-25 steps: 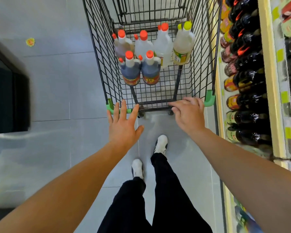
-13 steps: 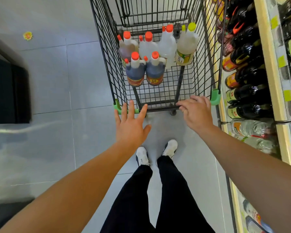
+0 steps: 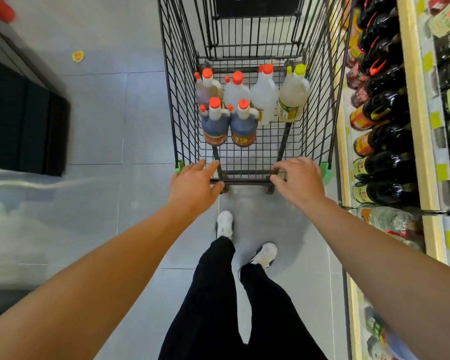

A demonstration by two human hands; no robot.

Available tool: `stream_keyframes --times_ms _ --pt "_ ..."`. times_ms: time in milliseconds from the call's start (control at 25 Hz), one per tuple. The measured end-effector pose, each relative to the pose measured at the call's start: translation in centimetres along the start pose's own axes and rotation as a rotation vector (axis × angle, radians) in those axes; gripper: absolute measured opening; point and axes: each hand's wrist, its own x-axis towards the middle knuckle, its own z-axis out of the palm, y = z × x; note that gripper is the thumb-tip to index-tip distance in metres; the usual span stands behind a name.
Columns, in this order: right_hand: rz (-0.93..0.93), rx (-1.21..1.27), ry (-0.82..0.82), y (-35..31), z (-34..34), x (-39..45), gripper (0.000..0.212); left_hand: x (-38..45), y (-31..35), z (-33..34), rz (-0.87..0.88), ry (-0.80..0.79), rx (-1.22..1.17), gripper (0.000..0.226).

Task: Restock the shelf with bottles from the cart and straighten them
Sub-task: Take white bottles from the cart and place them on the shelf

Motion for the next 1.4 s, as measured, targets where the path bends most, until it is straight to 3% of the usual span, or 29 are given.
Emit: stream_keyframes --times_ms 280,560,720,880,1240,1400 --pt "-0.059 0.245 0.08 -4.6 -5.3 10.0 0.042 10.2 -2.4 -8.7 0.153 0.26 -0.223 0.05" --pt "0.058 0.254 0.095 -8.7 -4.5 21.9 0.046 23.6 -5.3 -11.8 0.122 0.149 -0.308 0.058" --pt "0.13 0.23 0.045 -9.7 -1.6 26.1 0.043 29.5 -6.1 -11.5 0.229 0.048 -0.128 0.057" --pt "0.179 0.223 0.04 -10.1 0.2 28.8 0.029 33.2 -6.2 -10.0 0.222 -0.081 0.024 0.039" --pt "0.19 0.18 0.021 -9.0 2.1 31.5 0.022 34.7 -5.7 -7.2 0.255 -0.021 0.199 0.026" --pt "0.163 0.187 0.135 -9.9 0.5 30.2 0.023 33.9 -5.2 -7.9 0.228 -0.008 0.229 0.026"
